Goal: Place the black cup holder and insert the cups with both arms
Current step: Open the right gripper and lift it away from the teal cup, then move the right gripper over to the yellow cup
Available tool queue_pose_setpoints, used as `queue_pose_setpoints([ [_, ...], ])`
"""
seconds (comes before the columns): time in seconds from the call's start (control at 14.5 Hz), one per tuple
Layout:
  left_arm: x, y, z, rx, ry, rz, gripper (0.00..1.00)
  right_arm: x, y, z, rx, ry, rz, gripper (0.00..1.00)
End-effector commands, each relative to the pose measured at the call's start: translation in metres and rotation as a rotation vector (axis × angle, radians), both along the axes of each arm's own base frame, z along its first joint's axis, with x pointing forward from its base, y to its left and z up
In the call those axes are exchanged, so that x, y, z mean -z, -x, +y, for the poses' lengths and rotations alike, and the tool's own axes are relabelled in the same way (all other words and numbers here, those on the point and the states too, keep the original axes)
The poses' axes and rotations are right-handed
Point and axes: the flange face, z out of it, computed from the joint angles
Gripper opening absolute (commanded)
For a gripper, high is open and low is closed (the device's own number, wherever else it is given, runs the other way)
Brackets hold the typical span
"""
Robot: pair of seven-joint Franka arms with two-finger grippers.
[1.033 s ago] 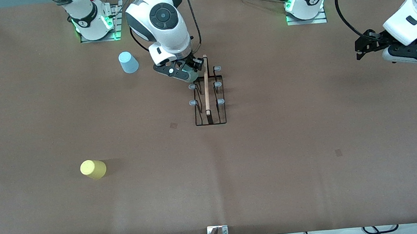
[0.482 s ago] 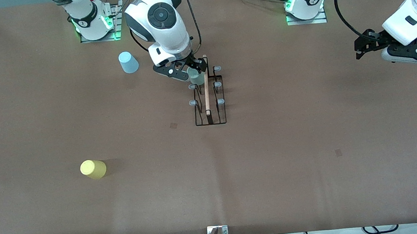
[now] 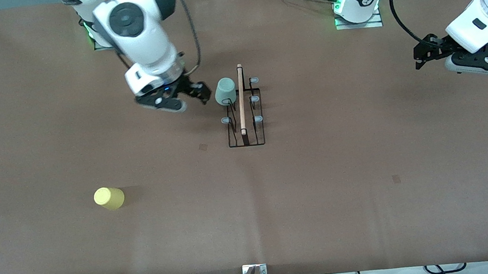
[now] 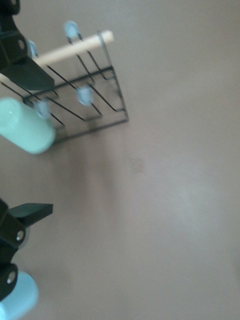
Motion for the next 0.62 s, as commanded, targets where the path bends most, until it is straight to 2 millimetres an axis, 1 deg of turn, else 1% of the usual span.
queue_pose_setpoints([
  [0.0, -0.006, 0.002, -0.001, 0.004, -0.009, -0.001, 1.0, 0.004, -0.04, -0.078, -0.129, 0.014, -0.021, 1.0],
  [0.07, -0.008, 0.001, 0.001, 0.001, -0.009, -0.002, 1.0, 0.007, -0.054, -0.107, -0.19, 0.016, -0.029, 1.0],
  [0.14, -0.008, 0.001, 0.001, 0.001, -0.009, -0.004, 1.0, 0.012, -0.063, -0.128, -0.241, 0.019, -0.031, 1.0],
  [0.21, -0.008, 0.001, 0.001, 0.001, -0.009, -0.002, 1.0, 0.022, -0.075, -0.155, -0.288, 0.019, -0.029, 1.0],
  [0.34, -0.009, 0.001, 0.001, 0.001, -0.009, -0.004, 1.0, 0.034, -0.093, -0.203, -0.368, 0.045, -0.049, 1.0],
  [0.48, -0.009, 0.001, 0.002, -0.003, -0.009, -0.002, 1.0, 0.059, -0.108, -0.241, -0.463, 0.101, -0.062, 1.0],
  [0.55, -0.007, 0.002, 0.003, -0.004, -0.01, 0.011, 1.0, 0.07, -0.115, -0.25, -0.495, 0.123, -0.083, 1.0],
])
